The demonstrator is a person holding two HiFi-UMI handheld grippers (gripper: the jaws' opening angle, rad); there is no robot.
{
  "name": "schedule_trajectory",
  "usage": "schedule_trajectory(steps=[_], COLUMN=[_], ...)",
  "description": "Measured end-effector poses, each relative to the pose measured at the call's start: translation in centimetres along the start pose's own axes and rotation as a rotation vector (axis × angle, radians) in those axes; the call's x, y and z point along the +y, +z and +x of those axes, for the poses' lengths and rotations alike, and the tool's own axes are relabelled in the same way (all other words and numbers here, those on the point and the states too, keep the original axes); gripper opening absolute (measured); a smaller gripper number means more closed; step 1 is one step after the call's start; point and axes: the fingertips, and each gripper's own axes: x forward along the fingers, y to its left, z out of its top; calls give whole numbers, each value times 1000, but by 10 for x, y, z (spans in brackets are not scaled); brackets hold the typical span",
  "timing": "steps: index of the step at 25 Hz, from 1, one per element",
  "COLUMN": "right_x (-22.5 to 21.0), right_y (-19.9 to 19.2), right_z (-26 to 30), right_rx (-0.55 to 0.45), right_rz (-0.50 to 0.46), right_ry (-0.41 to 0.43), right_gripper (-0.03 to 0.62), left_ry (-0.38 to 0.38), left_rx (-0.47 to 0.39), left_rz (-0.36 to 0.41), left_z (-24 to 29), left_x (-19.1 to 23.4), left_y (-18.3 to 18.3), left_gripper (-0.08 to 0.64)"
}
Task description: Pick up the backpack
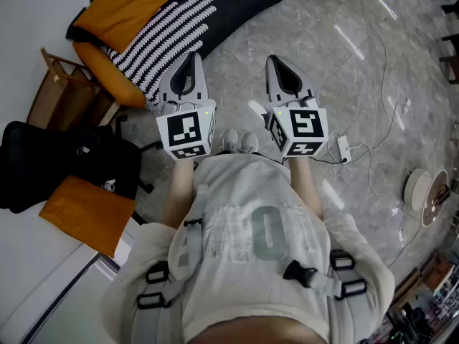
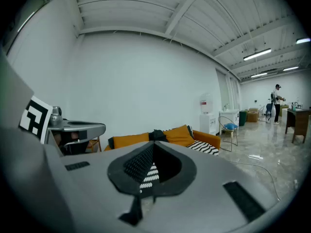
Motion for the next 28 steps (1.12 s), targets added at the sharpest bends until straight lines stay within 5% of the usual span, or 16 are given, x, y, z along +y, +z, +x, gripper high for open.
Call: schedule_trajectory(steps=[28], right_x=[-8], right_y=[-17], right_z=[63], right_rx=[23], right_rz=[57], right_ry=[-79], right_gripper=[6], left_ry=[14], left_rx=[-13], left_rz=[-83], left_z=[51], left_x=[80], left_y=[-29], left_gripper=[20])
